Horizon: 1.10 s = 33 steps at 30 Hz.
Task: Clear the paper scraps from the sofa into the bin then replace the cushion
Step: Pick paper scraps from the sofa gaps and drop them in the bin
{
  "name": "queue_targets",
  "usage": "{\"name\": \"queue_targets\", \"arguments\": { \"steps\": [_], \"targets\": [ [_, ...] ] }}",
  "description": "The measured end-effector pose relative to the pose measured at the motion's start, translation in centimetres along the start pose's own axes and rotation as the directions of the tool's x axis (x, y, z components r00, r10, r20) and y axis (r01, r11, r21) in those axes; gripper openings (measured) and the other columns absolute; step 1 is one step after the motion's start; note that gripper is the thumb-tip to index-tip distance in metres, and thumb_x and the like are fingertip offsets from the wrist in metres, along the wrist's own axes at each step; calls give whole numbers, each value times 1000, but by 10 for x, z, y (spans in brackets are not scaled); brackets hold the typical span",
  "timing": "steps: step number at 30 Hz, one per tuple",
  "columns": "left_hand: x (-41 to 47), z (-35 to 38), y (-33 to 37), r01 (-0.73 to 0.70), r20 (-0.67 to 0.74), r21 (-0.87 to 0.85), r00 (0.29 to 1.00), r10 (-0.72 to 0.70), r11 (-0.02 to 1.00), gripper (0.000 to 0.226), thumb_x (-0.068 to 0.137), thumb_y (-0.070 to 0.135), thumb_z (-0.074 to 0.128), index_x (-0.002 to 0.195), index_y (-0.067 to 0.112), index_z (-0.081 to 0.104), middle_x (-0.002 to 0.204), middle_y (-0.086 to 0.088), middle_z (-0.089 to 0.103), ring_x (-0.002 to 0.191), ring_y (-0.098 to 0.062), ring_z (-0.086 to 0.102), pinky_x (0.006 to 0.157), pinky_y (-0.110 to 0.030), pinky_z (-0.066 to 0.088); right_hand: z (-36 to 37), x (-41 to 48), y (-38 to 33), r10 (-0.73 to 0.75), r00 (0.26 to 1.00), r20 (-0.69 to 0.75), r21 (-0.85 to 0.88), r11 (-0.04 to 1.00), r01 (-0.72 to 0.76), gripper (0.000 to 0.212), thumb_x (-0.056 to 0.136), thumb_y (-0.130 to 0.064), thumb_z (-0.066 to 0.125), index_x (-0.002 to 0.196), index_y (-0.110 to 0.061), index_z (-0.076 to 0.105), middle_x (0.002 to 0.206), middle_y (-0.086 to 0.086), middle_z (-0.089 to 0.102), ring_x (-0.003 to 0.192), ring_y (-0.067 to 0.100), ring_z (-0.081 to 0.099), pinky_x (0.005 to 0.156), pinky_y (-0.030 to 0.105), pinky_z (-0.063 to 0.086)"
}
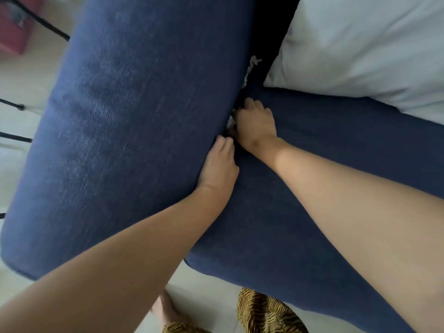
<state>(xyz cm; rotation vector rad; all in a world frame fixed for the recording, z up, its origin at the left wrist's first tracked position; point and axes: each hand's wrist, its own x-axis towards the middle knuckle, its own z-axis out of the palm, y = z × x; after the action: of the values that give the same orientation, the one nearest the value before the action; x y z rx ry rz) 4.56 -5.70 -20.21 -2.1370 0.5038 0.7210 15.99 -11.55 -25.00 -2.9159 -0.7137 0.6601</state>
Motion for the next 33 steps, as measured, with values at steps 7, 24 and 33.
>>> {"name": "queue_targets", "arguments": {
  "steps": [7,24,33],
  "targets": [
    [-4,-9,-7,-28,-6,-150,1000,27,988,35,97,36,55,129,22,57,125,-7,56,119,-27,44,105,-43,26,-3,-7,4,-16,991,-130,202,978,42,17,101,-12,57,97,-2,70,111,14,65,100,30,62,72,33,39],
    [-140,24,-113,-294,-432,-899,707,-559,324,11,95,23,65,101,16,72,88,1,59,79,-19,52,72,-37,48,-144,-105,-29,-23,873,-488,455,846,277,25,96,-32,71,98,-9,80,79,10,53,64,10,48,61,34,46],
    [-265,156,-151,-78,-117,-993,641,-759,87,14,91,21,64,103,13,65,92,-1,67,88,-26,60,78,-30,42,-168,-121,-205,-247,809,-533,375,789,487,26,97,-35,70,93,-11,80,77,6,52,65,21,52,61,36,46]
  ]
}}
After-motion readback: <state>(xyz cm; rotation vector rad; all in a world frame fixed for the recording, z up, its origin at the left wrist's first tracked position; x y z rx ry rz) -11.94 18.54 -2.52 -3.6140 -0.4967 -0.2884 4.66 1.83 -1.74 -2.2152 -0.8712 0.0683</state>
